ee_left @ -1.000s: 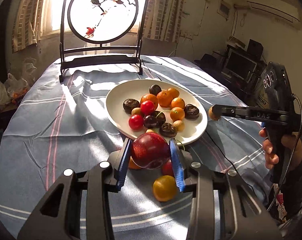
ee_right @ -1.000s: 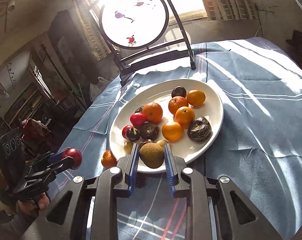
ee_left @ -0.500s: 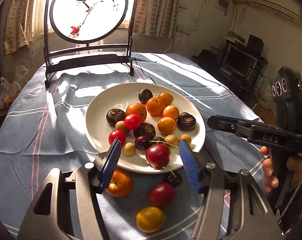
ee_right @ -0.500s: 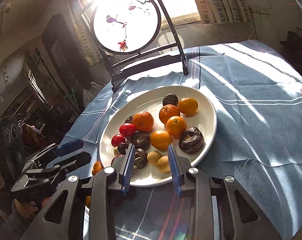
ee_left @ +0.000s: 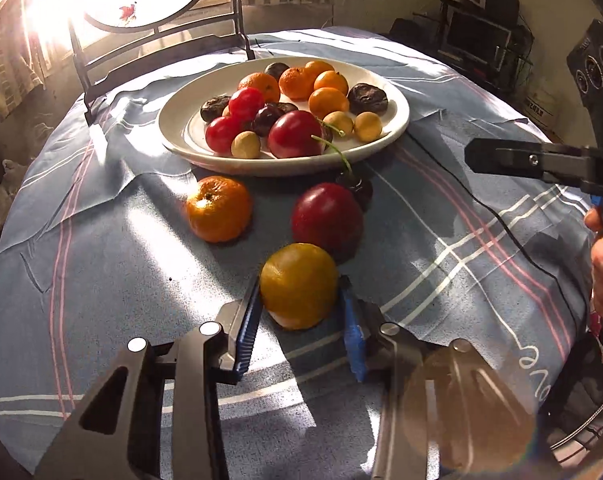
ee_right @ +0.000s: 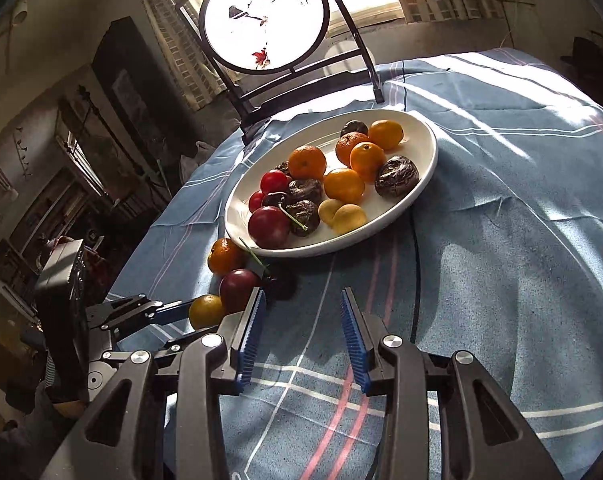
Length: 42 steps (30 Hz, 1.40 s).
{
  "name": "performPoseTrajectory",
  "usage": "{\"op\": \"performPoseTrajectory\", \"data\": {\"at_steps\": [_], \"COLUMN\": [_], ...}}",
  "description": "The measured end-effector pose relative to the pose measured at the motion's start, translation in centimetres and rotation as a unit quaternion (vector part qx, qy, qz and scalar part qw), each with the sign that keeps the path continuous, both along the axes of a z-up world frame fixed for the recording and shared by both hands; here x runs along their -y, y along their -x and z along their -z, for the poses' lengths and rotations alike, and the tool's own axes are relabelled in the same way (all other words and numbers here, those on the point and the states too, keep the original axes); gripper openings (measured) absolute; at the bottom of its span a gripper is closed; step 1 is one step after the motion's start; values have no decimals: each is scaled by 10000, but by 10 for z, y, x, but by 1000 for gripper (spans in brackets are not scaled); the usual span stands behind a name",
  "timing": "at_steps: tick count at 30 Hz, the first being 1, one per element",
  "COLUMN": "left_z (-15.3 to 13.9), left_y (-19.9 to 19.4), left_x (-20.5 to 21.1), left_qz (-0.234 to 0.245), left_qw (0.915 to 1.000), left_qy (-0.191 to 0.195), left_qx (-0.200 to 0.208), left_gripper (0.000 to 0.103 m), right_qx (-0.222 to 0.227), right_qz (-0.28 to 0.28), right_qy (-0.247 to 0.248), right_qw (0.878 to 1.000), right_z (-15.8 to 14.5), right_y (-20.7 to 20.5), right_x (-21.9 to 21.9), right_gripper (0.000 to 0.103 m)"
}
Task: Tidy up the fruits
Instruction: 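Grasp a brownish pear with the left tool while the right tool grasps a red plum, then lower the pear and plum onto the white plate and open both tools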
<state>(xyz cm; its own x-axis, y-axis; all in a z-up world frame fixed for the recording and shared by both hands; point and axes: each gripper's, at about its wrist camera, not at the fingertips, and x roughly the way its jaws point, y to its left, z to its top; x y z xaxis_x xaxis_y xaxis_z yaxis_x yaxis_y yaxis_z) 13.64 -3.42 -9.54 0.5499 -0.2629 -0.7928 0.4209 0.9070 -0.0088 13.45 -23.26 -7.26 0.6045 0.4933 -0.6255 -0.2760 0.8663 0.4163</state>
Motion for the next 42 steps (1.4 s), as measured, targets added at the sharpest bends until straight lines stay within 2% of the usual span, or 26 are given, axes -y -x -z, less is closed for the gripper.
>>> {"op": "performPoseTrajectory", "data": {"at_steps": [5,10,13,17,20,22,24,26,29,32,35,38,42], "left_z": [-15,-29,-33,-31,-26,-24,-25,-28,-37,-48,-62,-70,-67], "left_y": [21,42,45,46,47,48,49,51,49,34,5,-36,-88], "left_x": [-11,-37,-53,-64,-65,-65,-66,-65,-64,-56,-43,-31,-15], "left_qz": [-121,-383,-519,-595,-594,-590,-584,-554,-483,-388,-293,-351,-489], "left_qw": [9991,9970,9959,9953,9952,9951,9948,9946,9941,9939,9928,9917,9922], "left_qy": [231,421,503,573,632,659,707,728,779,813,886,1026,1030], "left_qx": [328,526,535,501,457,440,444,490,581,640,752,691,513], "left_gripper": [36,36,36,36,36,36,36,36,36,36,36,37,37], "right_qx": [-124,-187,-205,-256,-394,-388,-370,-301,11,269,310,235,100], "right_qz": [-309,-731,-731,-620,-603,-580,-530,-557,-477,-164,150,294,403], "right_qy": [164,563,897,1210,1186,1212,1031,645,294,154,48,67,122], "right_qw": [9993,9956,9931,9904,9903,9902,9926,9959,9984,9994,9994,9993,9991], "right_z": [6,14,20,27,29,28,26,18,-2,-24,-39,-45,-42], "right_y": [1,-6,-13,-25,-33,-33,-29,-21,-8,-13,-37,-72,-116], "right_x": [-22,-71,-94,-111,-117,-119,-113,-103,-79,-47,-19,-9,-12], "right_gripper": [39,41,51,51,50,40,40,40,40,40,40,40,40]}}
